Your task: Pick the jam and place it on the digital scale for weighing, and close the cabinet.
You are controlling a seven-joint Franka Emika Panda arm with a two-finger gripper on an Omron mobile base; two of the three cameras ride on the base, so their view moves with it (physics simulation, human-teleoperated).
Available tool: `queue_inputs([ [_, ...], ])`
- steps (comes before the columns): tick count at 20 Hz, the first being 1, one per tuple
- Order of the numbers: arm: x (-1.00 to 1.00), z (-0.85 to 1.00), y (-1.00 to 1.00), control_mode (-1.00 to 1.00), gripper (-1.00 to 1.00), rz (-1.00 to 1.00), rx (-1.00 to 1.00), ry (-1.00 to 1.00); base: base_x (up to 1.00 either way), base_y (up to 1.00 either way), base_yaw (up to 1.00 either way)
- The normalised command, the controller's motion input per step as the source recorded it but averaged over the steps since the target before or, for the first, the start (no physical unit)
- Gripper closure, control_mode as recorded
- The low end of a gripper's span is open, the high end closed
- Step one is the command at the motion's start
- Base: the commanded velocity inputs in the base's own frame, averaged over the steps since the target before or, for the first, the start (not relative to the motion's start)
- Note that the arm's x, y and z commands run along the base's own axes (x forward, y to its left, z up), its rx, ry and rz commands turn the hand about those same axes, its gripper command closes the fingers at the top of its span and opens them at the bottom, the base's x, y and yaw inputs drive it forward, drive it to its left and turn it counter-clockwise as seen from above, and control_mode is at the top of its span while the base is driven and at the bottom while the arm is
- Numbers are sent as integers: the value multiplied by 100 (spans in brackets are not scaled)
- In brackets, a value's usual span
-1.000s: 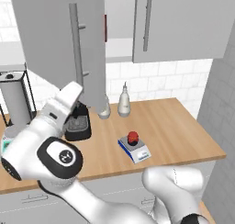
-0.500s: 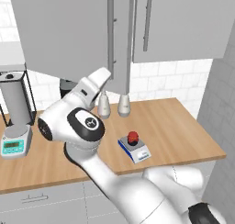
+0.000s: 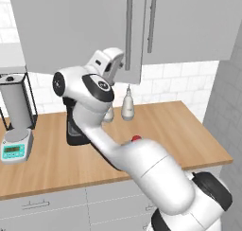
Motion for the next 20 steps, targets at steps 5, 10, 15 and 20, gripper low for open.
queue_inputs([
  [5, 22, 11, -52, -100, -100, 1, 0, -3, 0, 0, 0],
  [10, 51, 0, -73, -100, -100, 16, 3, -22, 0, 0, 0],
  [15, 87, 0, -95, -100, -100, 28, 12, -12, 0, 0, 0],
  [20, 96, 27, -37, -100, -100, 18, 6, 4, 0, 0, 0],
])
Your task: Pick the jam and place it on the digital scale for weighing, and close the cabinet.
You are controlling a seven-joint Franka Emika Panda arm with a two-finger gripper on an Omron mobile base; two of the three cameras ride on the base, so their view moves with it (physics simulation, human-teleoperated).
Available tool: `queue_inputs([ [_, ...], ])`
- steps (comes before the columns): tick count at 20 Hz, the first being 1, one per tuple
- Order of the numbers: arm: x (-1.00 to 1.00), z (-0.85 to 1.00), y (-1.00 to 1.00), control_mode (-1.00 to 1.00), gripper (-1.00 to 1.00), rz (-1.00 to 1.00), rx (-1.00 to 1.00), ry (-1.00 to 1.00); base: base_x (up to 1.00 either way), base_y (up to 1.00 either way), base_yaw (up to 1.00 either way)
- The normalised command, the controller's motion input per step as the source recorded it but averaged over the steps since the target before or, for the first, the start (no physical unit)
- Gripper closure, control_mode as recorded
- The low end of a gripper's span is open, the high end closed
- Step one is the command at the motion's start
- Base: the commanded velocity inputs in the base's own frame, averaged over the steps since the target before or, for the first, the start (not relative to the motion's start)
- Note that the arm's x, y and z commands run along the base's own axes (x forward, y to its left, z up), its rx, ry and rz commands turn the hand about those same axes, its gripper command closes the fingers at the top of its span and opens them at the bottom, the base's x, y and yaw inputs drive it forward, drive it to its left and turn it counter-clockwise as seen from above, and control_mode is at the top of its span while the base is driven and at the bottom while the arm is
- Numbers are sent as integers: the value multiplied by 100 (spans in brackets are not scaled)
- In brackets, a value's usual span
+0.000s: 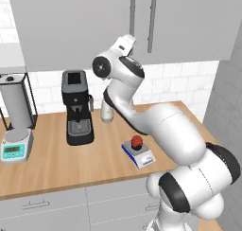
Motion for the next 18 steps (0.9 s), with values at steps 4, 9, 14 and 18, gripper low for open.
queue_inputs([
  [4, 88, 4, -17, -100, -100, 16, 0, 1, 0, 0, 0],
  [9, 61, 0, -28, -100, -100, 15, 0, -9, 0, 0, 0],
  [14, 73, -18, -49, -100, -100, 16, 5, -15, 0, 0, 0],
  [18, 78, -42, -57, -100, -100, 18, 3, -17, 0, 0, 0],
])
